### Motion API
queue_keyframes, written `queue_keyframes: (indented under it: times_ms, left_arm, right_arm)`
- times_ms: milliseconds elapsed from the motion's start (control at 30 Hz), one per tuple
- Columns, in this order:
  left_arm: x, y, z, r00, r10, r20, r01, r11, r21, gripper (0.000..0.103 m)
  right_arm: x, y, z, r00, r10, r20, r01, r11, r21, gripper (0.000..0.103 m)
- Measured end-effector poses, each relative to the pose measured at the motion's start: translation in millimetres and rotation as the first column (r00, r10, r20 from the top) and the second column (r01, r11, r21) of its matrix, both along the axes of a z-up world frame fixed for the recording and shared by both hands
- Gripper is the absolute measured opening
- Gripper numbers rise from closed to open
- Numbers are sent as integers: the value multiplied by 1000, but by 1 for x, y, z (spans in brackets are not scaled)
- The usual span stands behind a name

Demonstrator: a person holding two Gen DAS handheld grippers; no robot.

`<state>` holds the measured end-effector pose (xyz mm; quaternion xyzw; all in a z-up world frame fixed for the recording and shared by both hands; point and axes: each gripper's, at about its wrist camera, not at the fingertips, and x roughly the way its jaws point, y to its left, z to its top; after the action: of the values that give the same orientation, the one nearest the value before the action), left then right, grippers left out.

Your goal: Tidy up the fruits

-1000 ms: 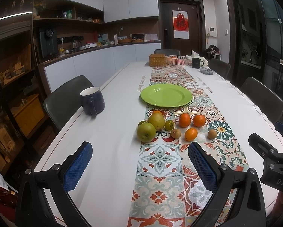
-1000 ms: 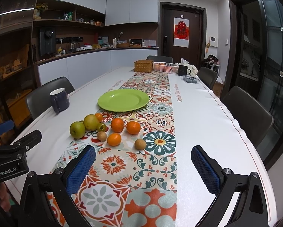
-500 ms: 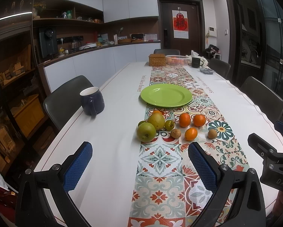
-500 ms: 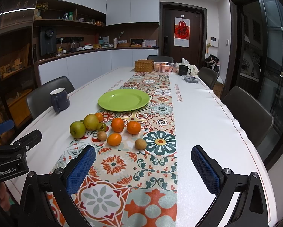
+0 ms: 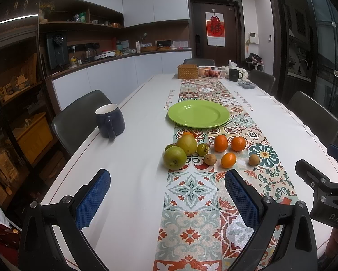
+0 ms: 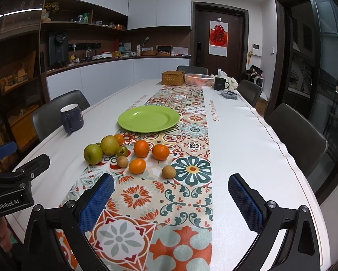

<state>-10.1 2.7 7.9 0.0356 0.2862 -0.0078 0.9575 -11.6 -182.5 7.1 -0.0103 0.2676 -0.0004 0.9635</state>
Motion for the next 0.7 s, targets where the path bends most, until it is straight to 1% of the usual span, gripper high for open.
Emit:
queue_keyframes:
  times_ms: [700]
  left_arm:
    - [3,1,-6,1000,-12,-9,12,1000,4,103]
  right_arm:
    - [0,1,-5,1000,4,-13,-4,1000,-1,102]
